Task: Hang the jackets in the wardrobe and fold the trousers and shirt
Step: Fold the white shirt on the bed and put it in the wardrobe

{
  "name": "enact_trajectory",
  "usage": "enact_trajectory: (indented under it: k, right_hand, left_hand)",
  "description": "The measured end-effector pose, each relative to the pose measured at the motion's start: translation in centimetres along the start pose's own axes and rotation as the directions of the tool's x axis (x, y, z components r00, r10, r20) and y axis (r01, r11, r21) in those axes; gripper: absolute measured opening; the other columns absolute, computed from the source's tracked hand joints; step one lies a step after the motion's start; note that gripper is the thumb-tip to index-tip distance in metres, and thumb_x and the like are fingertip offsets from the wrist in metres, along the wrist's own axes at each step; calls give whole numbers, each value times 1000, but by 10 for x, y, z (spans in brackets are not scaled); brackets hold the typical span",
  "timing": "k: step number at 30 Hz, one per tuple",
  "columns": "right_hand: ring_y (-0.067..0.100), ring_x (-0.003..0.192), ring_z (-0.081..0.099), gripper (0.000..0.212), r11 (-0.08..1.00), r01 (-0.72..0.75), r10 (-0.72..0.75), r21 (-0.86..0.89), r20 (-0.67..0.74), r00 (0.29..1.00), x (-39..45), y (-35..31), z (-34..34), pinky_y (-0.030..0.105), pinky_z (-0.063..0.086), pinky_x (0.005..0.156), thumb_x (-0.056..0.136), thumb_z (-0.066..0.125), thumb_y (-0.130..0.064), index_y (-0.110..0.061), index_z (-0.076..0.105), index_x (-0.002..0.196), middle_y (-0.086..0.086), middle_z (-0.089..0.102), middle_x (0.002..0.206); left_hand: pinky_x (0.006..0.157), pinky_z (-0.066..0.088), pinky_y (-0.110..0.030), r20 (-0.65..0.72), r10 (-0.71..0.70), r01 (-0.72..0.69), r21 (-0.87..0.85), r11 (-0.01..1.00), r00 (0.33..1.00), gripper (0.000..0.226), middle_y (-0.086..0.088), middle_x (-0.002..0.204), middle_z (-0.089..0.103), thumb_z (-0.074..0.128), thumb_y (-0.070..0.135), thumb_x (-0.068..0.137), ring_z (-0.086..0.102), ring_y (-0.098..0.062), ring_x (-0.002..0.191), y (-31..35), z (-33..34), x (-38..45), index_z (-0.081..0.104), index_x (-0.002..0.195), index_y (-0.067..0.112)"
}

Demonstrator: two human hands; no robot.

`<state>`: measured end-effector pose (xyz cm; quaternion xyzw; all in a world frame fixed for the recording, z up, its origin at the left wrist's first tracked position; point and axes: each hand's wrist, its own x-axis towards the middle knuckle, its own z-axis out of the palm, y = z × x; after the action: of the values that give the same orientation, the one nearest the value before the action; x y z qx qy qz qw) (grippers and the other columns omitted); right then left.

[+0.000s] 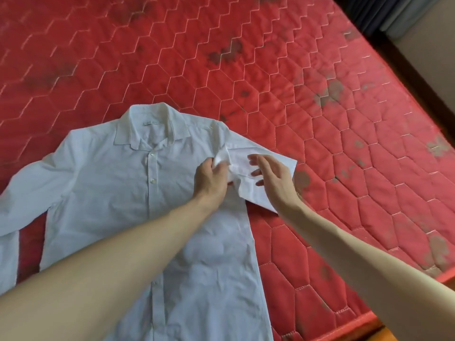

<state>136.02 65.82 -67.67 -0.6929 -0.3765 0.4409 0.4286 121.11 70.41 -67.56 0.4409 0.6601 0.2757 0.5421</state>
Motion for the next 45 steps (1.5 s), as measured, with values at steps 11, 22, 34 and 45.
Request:
enact_trajectory:
  k: [11, 22, 34, 45]
  right_hand:
    - [35, 136, 45, 44, 789, 13, -169, -615, -196, 966, -26, 43, 66, 48, 46, 100, 103, 55, -11, -10, 48, 146, 15, 43, 151]
    - [26, 162, 2, 59, 454, 223, -49, -862, 226, 973, -4, 49, 132, 50, 17, 127, 111, 38, -28, -35, 17, 166, 3, 4, 176]
    - [25, 143, 41, 65, 38, 219, -44, -975, 217, 975, 31, 40, 130, 37, 43, 107, 105, 48, -26, -12, 20, 162, 6, 33, 161]
    - [42, 142, 34, 72, 510, -192, -56, -839, -255, 965, 35, 61, 112, 57, 33, 113, 93, 58, -21, -19, 29, 159, 21, 34, 157]
  left_hand:
    - [82, 55, -41, -518, 92, -56, 84, 995, 850, 26, -10, 104, 72, 75, 27, 88, 66, -30, 93, -4, -243, 64, 64, 101, 7]
    - [96, 55, -52, -516, -42, 143, 157, 977, 856, 42, -16, 122, 69, 76, 28, 92, 65, -39, 113, -97, -344, 56, 65, 125, 5]
    - [91, 56, -46, -409, -34, 116, 177, 977, 912, 32, -11, 115, 70, 65, 12, 94, 66, -33, 106, -121, -351, 63, 63, 125, 7]
    - [84, 51, -49, -466, 3, 105, 207, 973, 885, 37, -23, 101, 70, 44, 21, 108, 64, -43, 99, -122, -337, 92, 65, 97, -7]
